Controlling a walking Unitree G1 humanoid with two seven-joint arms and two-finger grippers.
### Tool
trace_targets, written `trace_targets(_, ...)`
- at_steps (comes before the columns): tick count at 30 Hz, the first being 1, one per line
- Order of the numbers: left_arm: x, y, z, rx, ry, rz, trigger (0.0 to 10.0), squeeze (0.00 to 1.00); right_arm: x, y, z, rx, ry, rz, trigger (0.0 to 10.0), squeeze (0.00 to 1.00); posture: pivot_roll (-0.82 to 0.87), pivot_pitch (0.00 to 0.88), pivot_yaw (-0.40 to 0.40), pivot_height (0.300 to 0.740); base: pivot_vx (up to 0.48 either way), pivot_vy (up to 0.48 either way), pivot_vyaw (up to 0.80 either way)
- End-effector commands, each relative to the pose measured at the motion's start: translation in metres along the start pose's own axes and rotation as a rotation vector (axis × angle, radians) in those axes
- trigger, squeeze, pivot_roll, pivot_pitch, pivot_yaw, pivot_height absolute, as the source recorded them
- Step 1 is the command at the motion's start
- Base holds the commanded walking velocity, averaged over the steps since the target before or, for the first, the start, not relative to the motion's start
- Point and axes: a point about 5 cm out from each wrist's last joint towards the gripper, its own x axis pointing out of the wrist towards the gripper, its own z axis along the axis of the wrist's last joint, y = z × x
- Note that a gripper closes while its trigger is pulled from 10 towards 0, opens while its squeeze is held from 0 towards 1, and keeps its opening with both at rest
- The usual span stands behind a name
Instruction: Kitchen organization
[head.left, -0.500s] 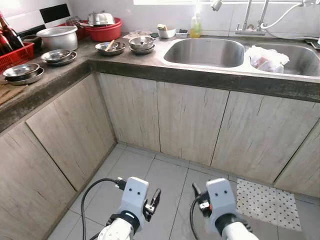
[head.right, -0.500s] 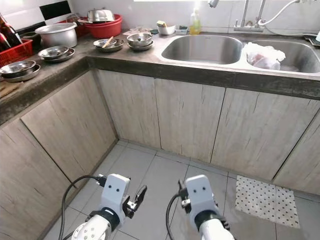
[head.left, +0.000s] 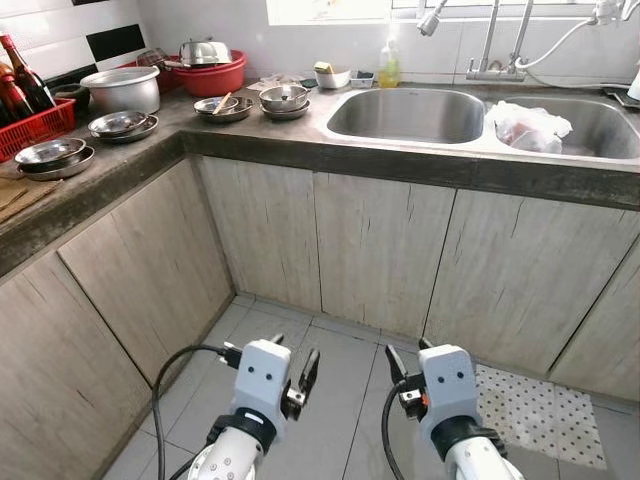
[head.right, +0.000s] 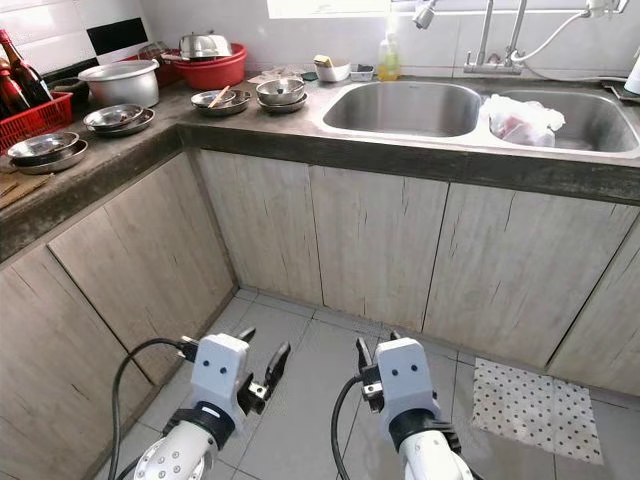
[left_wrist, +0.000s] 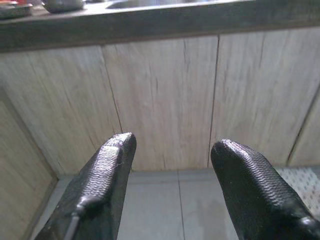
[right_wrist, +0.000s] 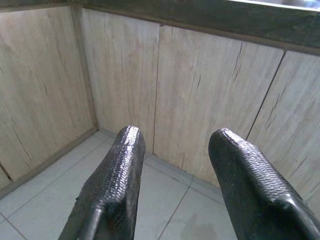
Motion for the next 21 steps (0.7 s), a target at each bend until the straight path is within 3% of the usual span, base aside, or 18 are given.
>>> trace_targets(1, -0.001, 0.002, 0.002, -0.003, -0.017, 0.014, 10.0, 0.0, 0.001, -0.001, 0.006, 0.016, -0.041, 0.003, 10.0, 0.0, 0.09, 0.001, 0.018, 0.74, 0.0, 0.0, 0.0)
trace_targets(7, 0.0, -0.002, 0.004, -0.015, -0.043, -0.009, 10.0, 0.0, 0.0, -0.002, 0.005, -0.068, -0.04, 0.03, 10.0, 0.0, 0.08, 0.002, -0.006, 0.74, 0.0, 0.0, 0.0)
trace_targets(10, 0.002, -0.007, 0.004, -0.022, -0.04, -0.039, 10.0, 0.0, 0.0, 0.0, 0.005, -0.058, -0.047, 0.086, 10.0, 0.0, 0.08, 0.004, -0.023, 0.74, 0.0, 0.0, 0.0)
trace_targets(21, 0.004, -0.012, 0.003, -0.014, -0.04, -0.037, 10.0, 0.0, 0.0, -0.005, 0.008, -0.008, -0.071, 0.088, 10.0, 0.0, 0.09, 0.003, -0.031, 0.74, 0.0, 0.0, 0.0)
